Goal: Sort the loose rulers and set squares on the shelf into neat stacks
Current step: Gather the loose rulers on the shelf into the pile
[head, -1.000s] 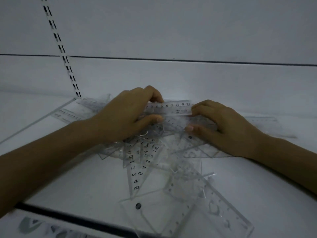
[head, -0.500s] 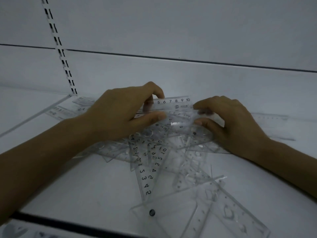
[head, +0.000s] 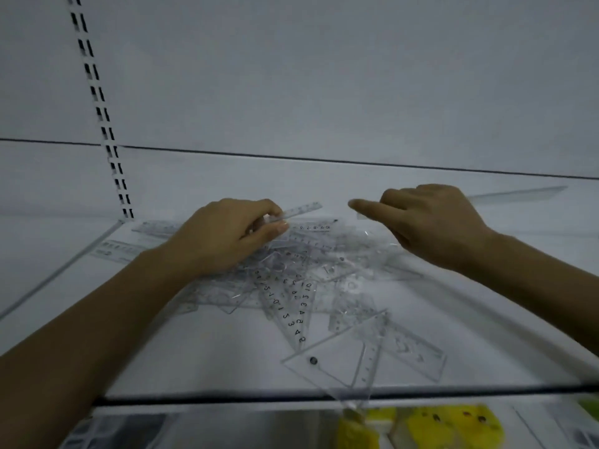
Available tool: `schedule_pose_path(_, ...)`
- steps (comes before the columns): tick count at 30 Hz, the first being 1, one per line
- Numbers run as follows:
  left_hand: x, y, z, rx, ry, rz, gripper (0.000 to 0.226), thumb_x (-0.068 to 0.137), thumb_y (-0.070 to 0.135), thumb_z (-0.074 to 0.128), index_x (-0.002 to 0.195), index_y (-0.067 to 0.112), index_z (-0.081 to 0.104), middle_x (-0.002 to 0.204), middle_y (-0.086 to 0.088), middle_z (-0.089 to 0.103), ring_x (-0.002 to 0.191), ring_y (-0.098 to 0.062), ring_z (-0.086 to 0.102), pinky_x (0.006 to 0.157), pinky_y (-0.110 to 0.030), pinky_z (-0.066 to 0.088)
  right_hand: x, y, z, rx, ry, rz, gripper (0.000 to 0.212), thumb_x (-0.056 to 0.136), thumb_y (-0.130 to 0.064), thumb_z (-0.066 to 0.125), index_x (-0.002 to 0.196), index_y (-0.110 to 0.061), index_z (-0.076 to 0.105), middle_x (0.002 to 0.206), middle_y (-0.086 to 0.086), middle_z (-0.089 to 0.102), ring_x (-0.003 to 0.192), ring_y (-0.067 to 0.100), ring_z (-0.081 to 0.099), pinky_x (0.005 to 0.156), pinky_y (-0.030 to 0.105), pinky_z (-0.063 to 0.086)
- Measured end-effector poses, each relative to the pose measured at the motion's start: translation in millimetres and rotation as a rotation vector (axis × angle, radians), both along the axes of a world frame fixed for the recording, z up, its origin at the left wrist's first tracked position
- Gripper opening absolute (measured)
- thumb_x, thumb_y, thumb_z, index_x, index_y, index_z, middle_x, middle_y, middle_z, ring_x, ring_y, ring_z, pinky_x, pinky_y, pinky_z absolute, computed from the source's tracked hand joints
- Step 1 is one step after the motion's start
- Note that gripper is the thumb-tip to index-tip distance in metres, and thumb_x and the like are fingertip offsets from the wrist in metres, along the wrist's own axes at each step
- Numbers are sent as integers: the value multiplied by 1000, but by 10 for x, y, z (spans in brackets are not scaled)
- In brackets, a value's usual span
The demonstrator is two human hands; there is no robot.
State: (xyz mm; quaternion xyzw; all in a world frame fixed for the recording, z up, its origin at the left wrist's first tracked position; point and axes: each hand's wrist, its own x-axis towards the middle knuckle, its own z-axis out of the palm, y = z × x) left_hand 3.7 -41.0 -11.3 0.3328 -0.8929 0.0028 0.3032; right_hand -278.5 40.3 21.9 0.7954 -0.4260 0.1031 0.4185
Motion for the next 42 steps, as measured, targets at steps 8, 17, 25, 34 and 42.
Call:
schedule_pose_path(8,-15,102,12,-112,71,-19,68,80,76,27,109,25,63,76,12,58,65,-8,53,56,-20,38,10,881,-294,188,-199,-147,34,83,-10,62,116,-19,59,78,2,63,50,21,52,42,23,33)
schedule_pose_path(17,-613,713,78,-496,-84,-259,67,95,61,16,112,18,66,79,5,69,58,-17,65,46,-26,47,-484,1258,-386,242,-260,-139,44,85,-4,53,126,-17,45,105,8,65,82,28,64,56,30,48)
schedule_pose_path(25,-1696,1306,224,-528,-82,-254,64,94,59,17,111,20,65,82,3,70,61,-20,64,48,-30,47,-1479,1337,-361,251,-166,-67,48,75,6,65,116,-20,62,90,3,68,72,25,61,54,29,44)
schedule_pose_path(34,-3659,1531,261,-410,-258,-64,41,98,47,26,123,27,52,103,8,63,78,-15,57,66,-30,46,-2774,1569,-507,595,-636,-168,38,93,-46,46,125,-27,53,123,-9,56,110,9,51,93,27,40)
schedule_pose_path(42,-4629,1141,64,-331,-248,87,37,99,33,31,130,22,48,113,1,62,98,-22,59,71,-34,44,-3376,781,-488,919,-684,-212,48,99,-41,36,144,-23,36,150,-2,34,137,14,30,109,24,20)
